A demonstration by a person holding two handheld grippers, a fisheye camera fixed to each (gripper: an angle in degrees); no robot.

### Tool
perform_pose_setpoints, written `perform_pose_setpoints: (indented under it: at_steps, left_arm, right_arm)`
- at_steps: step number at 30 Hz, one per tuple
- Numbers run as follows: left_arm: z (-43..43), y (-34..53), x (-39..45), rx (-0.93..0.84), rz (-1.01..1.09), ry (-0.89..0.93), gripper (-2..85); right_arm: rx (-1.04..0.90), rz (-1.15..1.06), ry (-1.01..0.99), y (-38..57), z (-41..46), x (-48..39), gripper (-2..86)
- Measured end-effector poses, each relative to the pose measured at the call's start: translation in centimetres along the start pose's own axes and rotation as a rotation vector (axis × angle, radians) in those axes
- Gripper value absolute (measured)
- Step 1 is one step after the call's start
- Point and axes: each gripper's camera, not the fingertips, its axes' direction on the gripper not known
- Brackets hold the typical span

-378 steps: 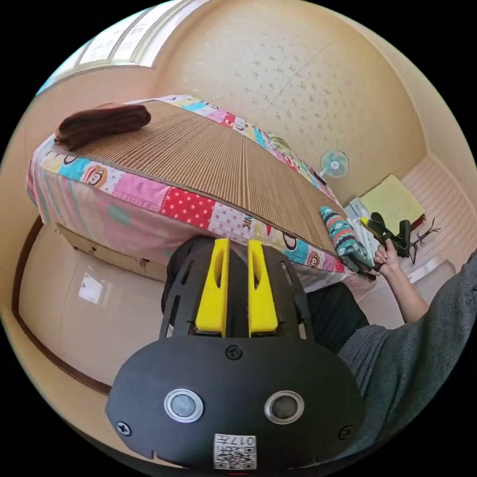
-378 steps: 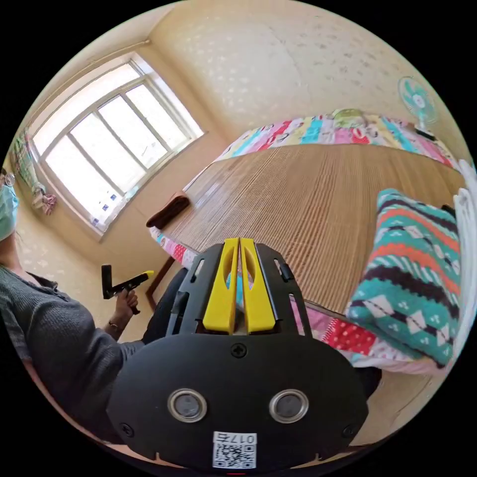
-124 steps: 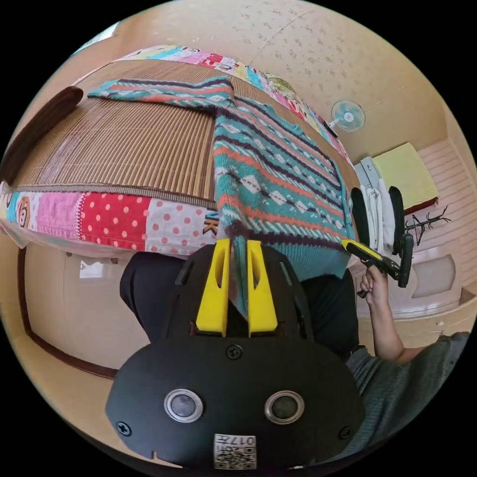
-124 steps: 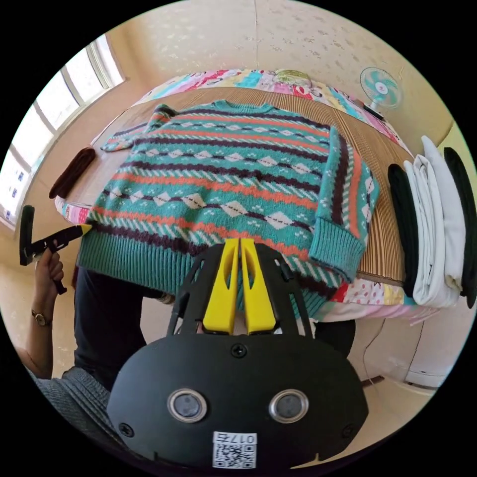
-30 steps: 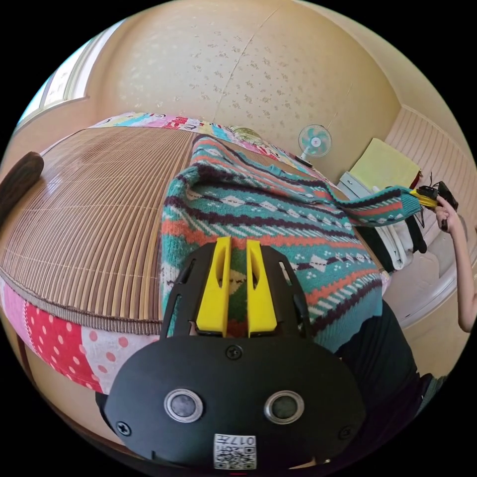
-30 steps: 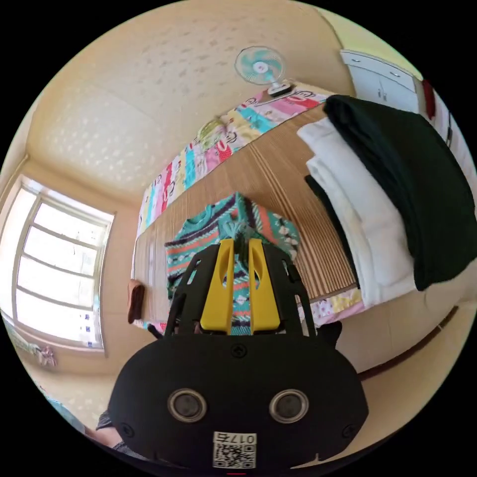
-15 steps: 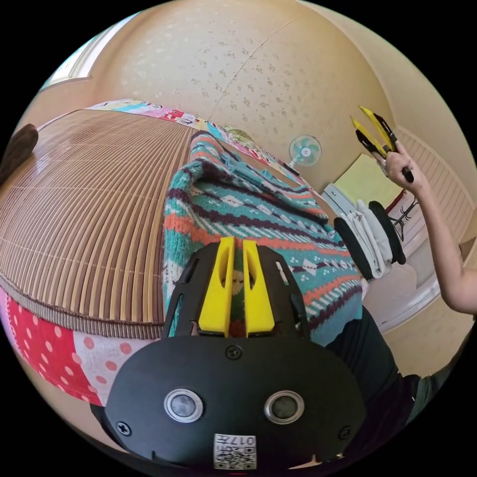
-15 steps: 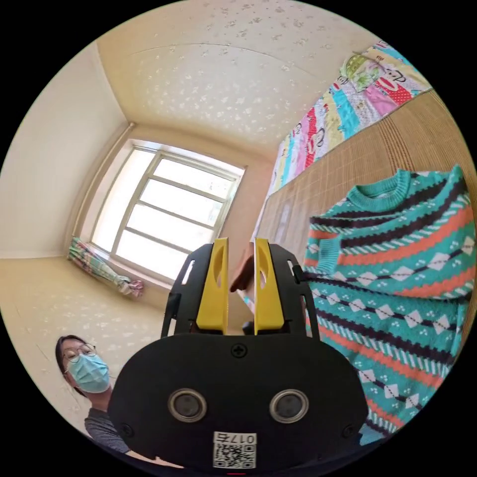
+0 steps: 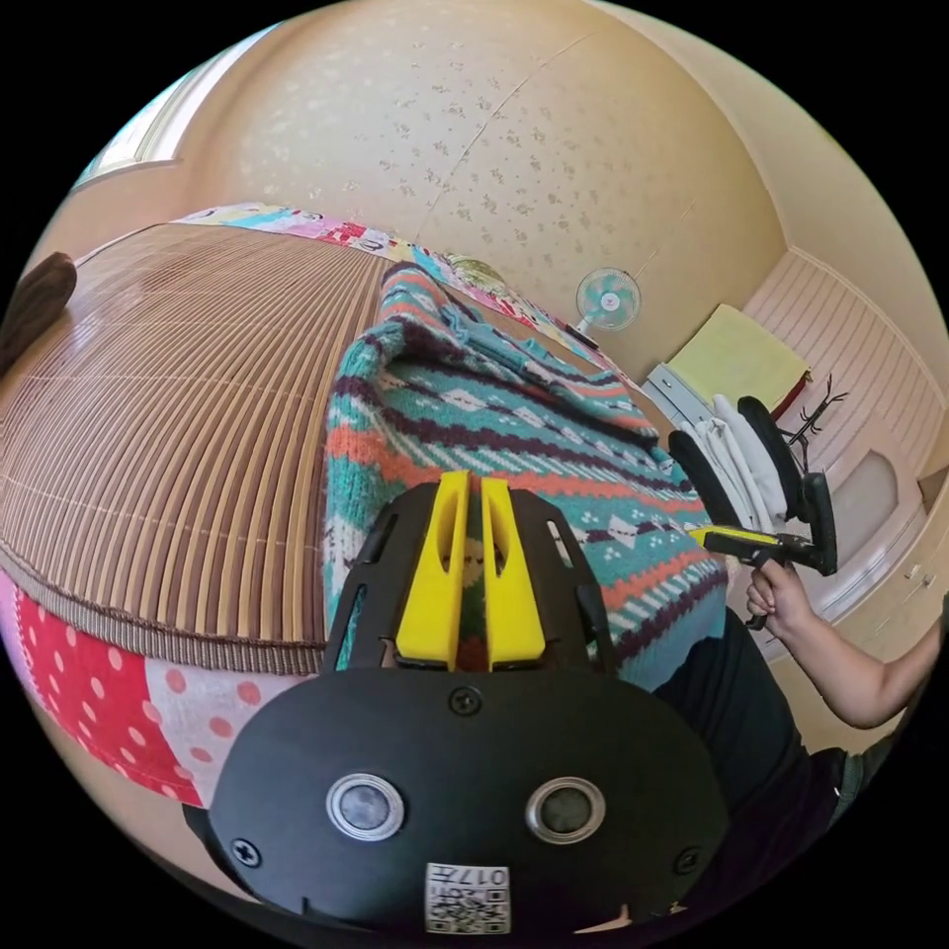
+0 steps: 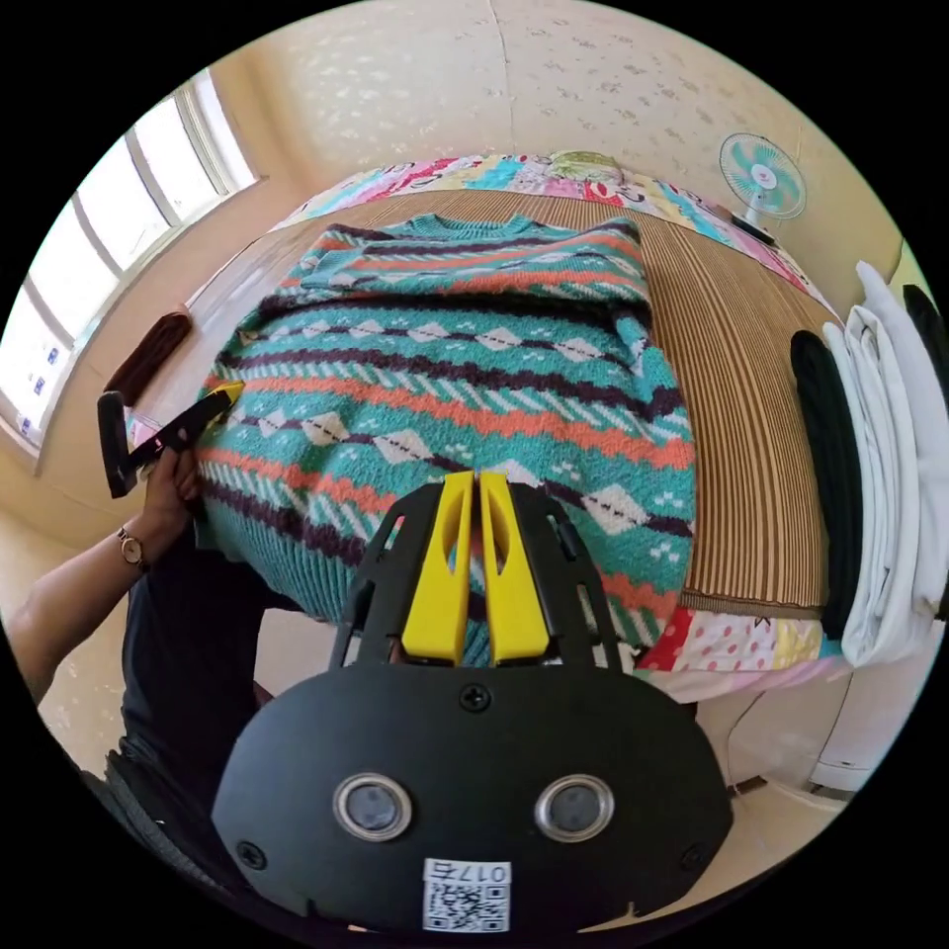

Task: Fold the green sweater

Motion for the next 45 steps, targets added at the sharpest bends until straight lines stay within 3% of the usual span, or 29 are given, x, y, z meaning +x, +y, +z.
perform_pose_setpoints:
  at_steps: [4, 6, 8, 12, 17, 21, 26, 32, 41, 45]
  left_arm:
    - [0.2, -0.9, 1.2, -0.039, -0.056, -0.022, 2.7]
    - [-0.9, -1.2, 4.0, -0.152, 0.016, -0.100, 2.2]
    - [-2.9, -0.4, 6.0, -0.188, 0.042, -0.167, 2.4]
    - [-9.0, 3.3, 5.1, -0.090, -0.133, -0.177, 10.3]
    - [-4.8, 4.0, 1.8, -0.380, -0.226, -0.117, 18.0]
    - [-0.1, 1.8, 3.2, -0.502, -0.109, -0.188, 16.9]
    - [3.7, -0.1, 5.5, -0.628, -0.040, -0.261, 16.1]
    - [3.7, 0.9, 9.3, -0.560, -0.084, -0.251, 10.4]
    - [11.0, 0.6, 15.1, -0.637, 0.010, -0.571, 9.9]
    - [11.7, 0.0, 14.1, -0.646, -0.054, -0.522, 9.7]
  right_arm:
    - [0.031, -0.095, 0.114, 0.5, 0.6, -3.4, 0.6]
    - [-0.001, -0.095, 0.112, -0.2, 0.6, -3.9, 0.5]
    - [-0.011, -0.083, 0.077, -0.5, 0.5, -3.8, 0.5]
    - [0.016, -0.009, -0.072, -0.3, 0.2, -2.2, 0.4]
    - [0.060, -0.009, -0.071, 0.2, 0.1, -3.2, 0.4]
    - [0.042, -0.013, -0.020, -0.3, -0.4, -4.8, 0.4]
    - [0.043, 0.147, -0.175, 0.8, -3.2, -2.1, 0.4]
    - [0.094, 0.263, -0.086, 6.2, -7.4, 2.7, 0.5]
    - [0.089, 0.349, -0.118, 9.9, -9.5, 7.1, 2.0]
    - [0.080, 0.361, -0.140, 9.5, -9.4, 8.1, 5.8]
